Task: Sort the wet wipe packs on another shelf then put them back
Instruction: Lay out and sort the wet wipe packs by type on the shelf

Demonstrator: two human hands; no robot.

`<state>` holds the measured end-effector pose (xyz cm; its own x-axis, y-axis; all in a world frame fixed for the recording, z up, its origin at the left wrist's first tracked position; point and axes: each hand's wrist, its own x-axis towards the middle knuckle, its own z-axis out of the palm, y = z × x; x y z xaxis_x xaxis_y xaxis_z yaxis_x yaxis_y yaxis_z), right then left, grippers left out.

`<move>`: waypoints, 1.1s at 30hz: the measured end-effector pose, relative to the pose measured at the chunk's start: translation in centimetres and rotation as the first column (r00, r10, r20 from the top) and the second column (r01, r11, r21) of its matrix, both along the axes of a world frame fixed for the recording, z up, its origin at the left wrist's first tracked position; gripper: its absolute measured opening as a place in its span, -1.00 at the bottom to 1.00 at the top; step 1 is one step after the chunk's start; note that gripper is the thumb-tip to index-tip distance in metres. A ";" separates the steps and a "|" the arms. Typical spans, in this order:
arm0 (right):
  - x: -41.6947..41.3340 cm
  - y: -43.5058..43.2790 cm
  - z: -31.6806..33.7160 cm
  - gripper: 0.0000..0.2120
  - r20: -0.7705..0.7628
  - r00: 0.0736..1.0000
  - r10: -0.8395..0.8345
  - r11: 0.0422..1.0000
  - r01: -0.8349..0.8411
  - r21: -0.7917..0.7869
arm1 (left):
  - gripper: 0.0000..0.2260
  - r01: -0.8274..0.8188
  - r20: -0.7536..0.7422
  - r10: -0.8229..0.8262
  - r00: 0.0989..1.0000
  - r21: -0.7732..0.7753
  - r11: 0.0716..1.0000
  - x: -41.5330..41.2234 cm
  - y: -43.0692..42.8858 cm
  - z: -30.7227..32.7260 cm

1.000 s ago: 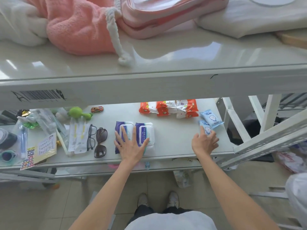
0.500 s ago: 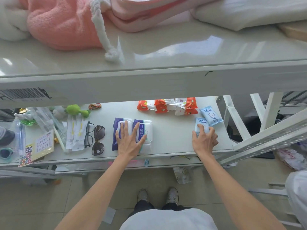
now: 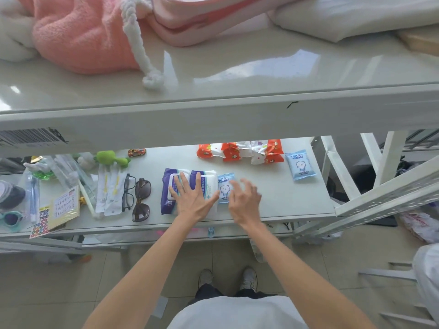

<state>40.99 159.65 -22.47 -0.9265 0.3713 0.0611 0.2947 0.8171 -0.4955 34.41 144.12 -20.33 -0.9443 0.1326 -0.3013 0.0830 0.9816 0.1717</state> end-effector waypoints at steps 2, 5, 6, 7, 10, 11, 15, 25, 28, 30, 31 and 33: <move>-0.7 5.8 0.4 -0.58 -0.004 0.984 -0.176 0.983 0.176 0.051 | -0.06 -0.004 -0.020 0.003 1.000 -0.034 0.999 0.2 0.2 -0.4; -1.4 14.0 0.4 -0.51 0.125 0.916 -0.381 0.924 0.370 0.102 | -0.06 -0.010 -0.043 0.008 0.999 -0.056 0.998 0.3 0.2 -0.9; -1.5 15.9 0.1 -0.50 0.198 0.905 -0.377 0.925 0.360 0.120 | -0.06 -0.011 -0.044 0.008 0.999 -0.063 0.998 0.2 0.2 -0.9; -1.5 17.3 -0.3 -0.49 0.265 0.898 -0.351 0.936 0.327 0.132 | -0.06 -0.012 -0.042 0.009 0.999 -0.066 0.998 0.2 0.3 -0.9; -1.0 17.8 -1.5 -0.48 0.282 0.914 -0.291 0.954 0.255 0.158 | -0.08 -0.031 -0.044 0.028 0.999 -0.065 0.997 0.2 0.6 -1.0; -0.5 16.9 -1.6 -0.49 0.246 0.925 -0.290 0.952 0.253 0.174 | -0.08 -0.039 -0.045 0.036 0.998 -0.068 0.997 0.3 0.8 -1.0; 1.9 10.1 -1.7 -0.55 0.142 0.954 -0.265 0.961 0.249 0.121 | -0.06 -0.050 -0.042 0.047 0.998 -0.079 0.996 0.2 1.0 -0.9; 1.1 0.5 -0.4 -0.60 0.167 0.982 -0.085 0.996 0.083 0.019 | 0.15 -0.061 0.033 0.062 0.998 -0.036 0.997 0.3 1.3 0.4; 0.6 2.8 -0.1 -0.67 0.118 0.989 -0.085 0.996 0.087 -0.007 | 0.19 -0.035 0.086 0.038 0.996 -0.027 0.999 -0.2 1.4 0.9; -0.3 4.6 0.4 -0.70 0.077 0.985 -0.154 0.985 0.159 -0.065 | 0.20 -0.005 0.065 0.006 0.998 -0.010 1.000 -1.3 1.6 1.2; -1.0 5.7 0.8 -0.71 0.060 0.974 -0.219 0.969 0.225 -0.098 | 0.18 0.013 0.024 -0.013 1.000 0.018 1.000 -2.0 1.9 1.4; -2.6 8.3 1.7 -0.75 0.022 0.924 -0.382 0.912 0.380 -0.154 | 0.05 0.011 -0.067 -0.002 0.998 0.129 0.992 -3.8 2.5 1.9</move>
